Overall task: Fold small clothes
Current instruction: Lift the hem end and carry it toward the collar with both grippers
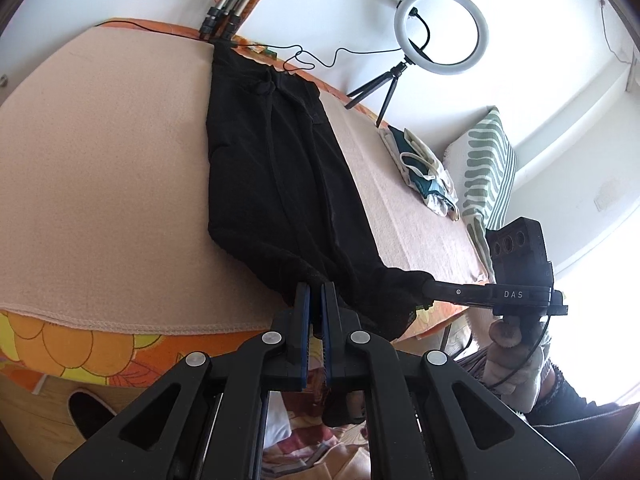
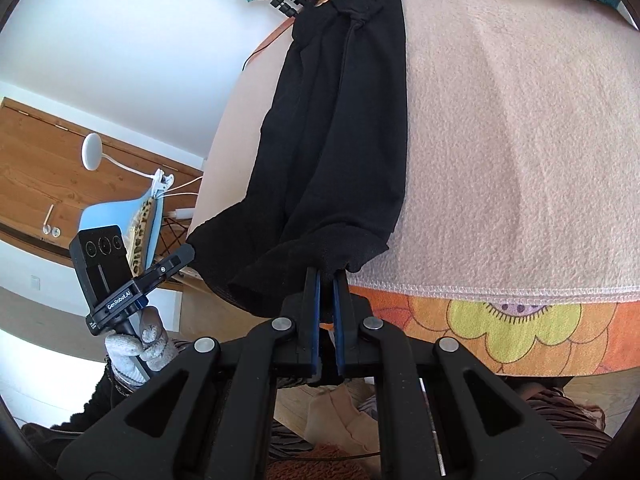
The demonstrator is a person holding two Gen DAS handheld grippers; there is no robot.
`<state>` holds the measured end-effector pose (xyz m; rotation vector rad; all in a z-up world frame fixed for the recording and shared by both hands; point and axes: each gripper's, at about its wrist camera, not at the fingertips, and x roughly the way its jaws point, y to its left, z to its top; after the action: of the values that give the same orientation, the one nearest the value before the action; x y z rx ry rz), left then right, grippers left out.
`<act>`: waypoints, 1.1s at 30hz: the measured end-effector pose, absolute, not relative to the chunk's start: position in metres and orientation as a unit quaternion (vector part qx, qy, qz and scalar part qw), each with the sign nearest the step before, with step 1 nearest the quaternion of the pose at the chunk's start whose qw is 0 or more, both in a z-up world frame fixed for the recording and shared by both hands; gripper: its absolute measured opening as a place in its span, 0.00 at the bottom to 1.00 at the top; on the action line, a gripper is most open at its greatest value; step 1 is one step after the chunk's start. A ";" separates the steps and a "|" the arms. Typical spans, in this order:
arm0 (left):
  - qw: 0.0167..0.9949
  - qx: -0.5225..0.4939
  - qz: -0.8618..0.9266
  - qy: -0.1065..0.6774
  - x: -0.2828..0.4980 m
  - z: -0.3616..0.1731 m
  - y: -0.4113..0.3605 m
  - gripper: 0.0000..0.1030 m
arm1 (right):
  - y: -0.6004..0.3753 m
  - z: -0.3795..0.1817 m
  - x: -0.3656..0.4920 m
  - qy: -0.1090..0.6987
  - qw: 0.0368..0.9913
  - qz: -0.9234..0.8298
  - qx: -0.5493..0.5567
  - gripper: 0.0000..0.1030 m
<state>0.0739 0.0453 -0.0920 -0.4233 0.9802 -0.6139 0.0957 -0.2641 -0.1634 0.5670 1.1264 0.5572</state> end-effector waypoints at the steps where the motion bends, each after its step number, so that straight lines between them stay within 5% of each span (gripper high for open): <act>1: 0.819 -0.200 -0.286 0.456 0.078 -0.089 0.045 0.03 | -0.265 -0.161 0.100 0.518 0.773 0.257 0.264 0.07; 33: 0.838 -0.223 -0.215 0.449 0.204 -0.103 0.046 0.03 | -0.264 -0.154 0.226 0.512 0.787 0.208 0.275 0.07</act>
<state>0.2037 0.0461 -0.1033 -0.4725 0.9501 -0.4545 0.2263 -0.2643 -0.1542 0.5920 1.1035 0.4480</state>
